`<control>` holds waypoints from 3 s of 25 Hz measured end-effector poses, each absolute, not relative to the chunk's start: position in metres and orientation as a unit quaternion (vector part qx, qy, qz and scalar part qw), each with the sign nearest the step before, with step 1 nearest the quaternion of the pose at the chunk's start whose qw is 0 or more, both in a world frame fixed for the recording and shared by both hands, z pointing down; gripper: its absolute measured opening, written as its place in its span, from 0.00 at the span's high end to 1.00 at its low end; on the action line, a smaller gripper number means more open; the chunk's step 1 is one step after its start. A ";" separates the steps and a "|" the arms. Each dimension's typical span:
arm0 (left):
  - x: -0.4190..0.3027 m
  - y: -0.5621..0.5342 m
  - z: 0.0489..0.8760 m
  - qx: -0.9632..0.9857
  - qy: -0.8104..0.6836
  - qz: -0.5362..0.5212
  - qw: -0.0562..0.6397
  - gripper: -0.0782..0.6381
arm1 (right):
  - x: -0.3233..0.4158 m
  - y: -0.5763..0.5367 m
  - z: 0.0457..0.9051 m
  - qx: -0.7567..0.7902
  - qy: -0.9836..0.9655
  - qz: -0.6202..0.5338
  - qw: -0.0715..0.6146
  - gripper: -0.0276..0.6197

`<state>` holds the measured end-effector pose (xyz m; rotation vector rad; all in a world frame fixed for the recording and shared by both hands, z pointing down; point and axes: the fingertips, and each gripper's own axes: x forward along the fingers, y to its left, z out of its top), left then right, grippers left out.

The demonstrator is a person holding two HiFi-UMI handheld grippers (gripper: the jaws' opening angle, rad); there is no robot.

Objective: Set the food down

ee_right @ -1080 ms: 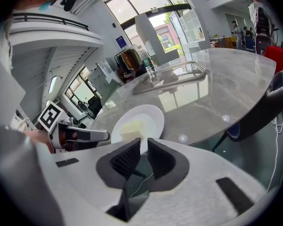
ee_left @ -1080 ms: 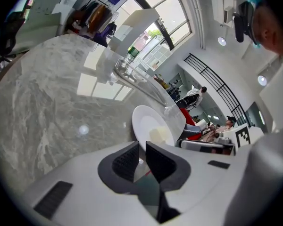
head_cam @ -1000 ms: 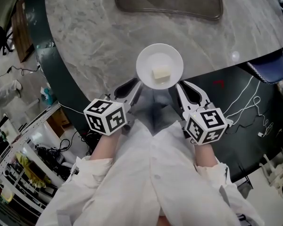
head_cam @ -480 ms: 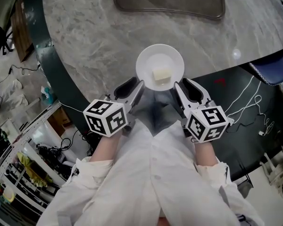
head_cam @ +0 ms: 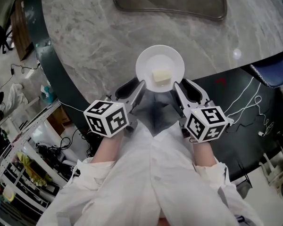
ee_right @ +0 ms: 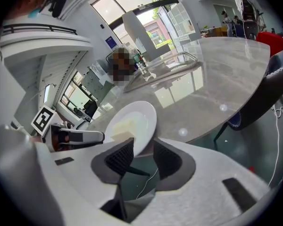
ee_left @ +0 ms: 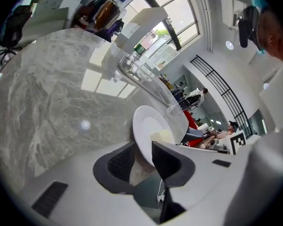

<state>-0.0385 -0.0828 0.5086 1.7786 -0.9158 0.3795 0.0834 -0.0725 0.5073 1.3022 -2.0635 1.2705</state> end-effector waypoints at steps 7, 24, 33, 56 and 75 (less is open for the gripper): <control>-0.036 -0.081 0.508 0.748 -0.379 0.167 0.519 0.73 | 0.084 -0.073 0.508 0.470 -0.734 0.450 0.197 0.81; -0.036 -0.078 0.508 0.758 -0.368 0.178 0.508 0.78 | 0.084 -0.075 0.503 0.474 -0.736 0.432 0.216 0.84; -0.045 -0.084 0.487 0.789 -0.361 0.182 0.462 0.78 | 0.074 -0.073 0.485 0.482 -0.740 0.421 0.206 0.84; -0.048 -0.144 0.440 0.825 -0.357 0.156 0.410 0.78 | 0.071 -0.133 0.442 0.494 -0.764 0.372 0.184 0.84; -0.017 -0.262 0.420 0.823 -0.381 0.145 0.394 0.78 | 0.103 -0.258 0.427 0.478 -0.777 0.364 0.187 0.85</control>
